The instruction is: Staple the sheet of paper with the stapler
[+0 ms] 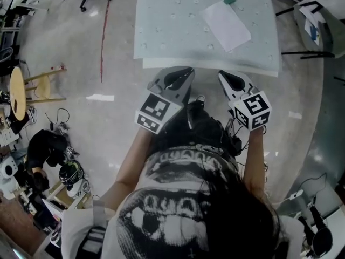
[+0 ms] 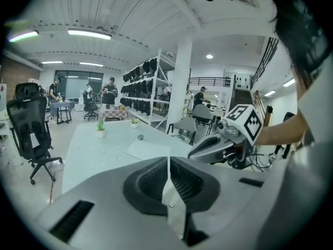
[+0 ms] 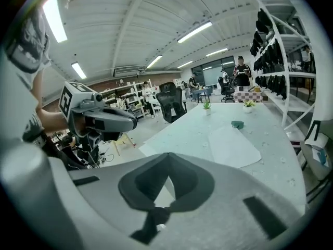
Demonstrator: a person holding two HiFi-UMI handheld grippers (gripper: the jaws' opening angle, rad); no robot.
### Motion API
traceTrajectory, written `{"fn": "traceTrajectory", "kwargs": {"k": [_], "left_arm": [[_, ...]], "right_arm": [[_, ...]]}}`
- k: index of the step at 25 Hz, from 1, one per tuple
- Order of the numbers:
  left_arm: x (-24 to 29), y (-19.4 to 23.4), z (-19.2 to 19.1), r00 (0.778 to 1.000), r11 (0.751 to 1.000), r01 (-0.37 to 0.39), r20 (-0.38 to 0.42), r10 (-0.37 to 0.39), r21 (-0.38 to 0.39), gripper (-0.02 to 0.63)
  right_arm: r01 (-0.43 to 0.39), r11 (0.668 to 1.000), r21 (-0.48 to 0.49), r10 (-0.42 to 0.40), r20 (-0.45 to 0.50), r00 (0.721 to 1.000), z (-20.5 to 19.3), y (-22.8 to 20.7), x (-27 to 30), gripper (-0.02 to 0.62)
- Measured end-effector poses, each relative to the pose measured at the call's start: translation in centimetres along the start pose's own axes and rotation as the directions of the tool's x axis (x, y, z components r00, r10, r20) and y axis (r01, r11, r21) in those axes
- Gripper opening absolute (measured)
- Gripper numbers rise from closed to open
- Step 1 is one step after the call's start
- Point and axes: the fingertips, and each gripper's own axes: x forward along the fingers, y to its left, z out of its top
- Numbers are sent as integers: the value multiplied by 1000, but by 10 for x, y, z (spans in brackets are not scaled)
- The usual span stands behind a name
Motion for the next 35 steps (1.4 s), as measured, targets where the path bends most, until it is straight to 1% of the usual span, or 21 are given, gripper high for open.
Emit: {"fn": "traceTrajectory", "kwargs": {"k": [6, 12, 24, 35], "left_arm": [[-6, -40, -14, 1000, 1000, -2, -16, 3, 27, 12], [-12, -64, -21, 1000, 998, -8, -30, 9, 55, 12], [-23, -76, -24, 999, 997, -38, -7, 38, 60, 12], [-30, -83, -26, 999, 997, -46, 4, 46, 59, 12]], "right_arm": [[-2, 1000, -5, 2, 29, 1000, -23, 9, -29, -6], [-15, 999, -38, 17, 50, 999, -35, 24, -42, -6], [-47, 994, -98, 55, 89, 994, -27, 41, -46, -5], [-56, 991, -121, 67, 87, 994, -30, 51, -50, -3]]}}
